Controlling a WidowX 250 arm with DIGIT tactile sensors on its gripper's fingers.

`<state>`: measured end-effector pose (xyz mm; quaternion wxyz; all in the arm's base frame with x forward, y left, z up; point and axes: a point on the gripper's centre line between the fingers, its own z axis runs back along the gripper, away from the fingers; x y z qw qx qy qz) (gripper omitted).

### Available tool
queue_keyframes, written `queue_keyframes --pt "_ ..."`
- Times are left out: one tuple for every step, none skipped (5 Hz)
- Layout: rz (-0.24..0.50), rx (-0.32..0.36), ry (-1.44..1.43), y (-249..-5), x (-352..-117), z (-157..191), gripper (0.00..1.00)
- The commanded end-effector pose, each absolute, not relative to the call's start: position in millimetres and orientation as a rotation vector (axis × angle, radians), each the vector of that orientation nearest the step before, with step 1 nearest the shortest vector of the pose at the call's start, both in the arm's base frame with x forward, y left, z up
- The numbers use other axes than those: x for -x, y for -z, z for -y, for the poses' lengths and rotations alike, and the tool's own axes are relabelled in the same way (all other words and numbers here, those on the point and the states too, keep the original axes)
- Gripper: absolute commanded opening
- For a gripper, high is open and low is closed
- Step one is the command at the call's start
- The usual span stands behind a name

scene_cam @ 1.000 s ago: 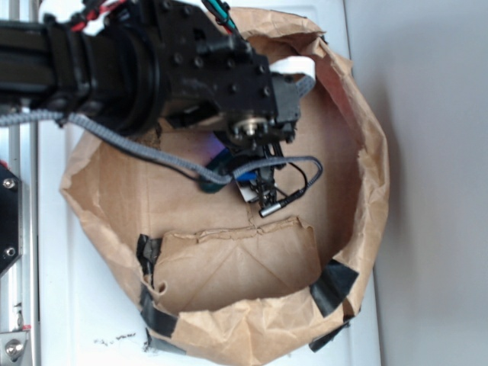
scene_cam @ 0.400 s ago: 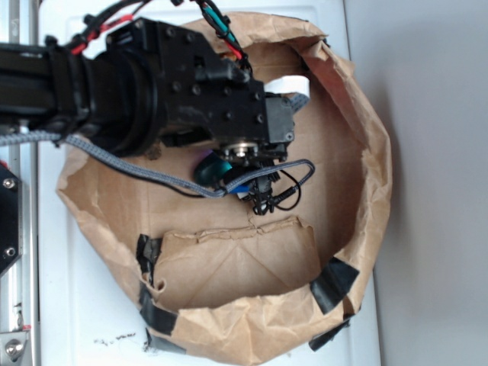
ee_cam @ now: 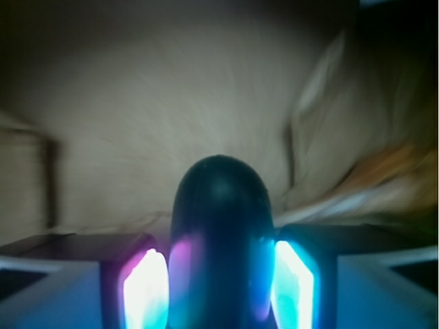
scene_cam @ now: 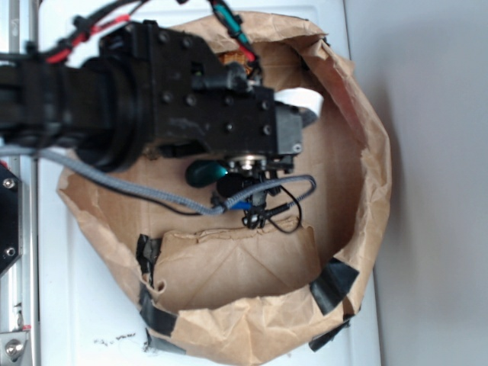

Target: Grab the plastic pickle.

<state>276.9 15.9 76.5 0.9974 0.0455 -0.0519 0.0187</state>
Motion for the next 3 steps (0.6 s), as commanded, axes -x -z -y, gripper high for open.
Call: queue_keyframes --pt "0.134 -0.106 0.105 -144 -281 1 0.00" --pt "0.118 -0.090 0.159 -156 -276 7 0.00" --pt "0.126 -0.106 0.155 -161 -273 10 0.00"
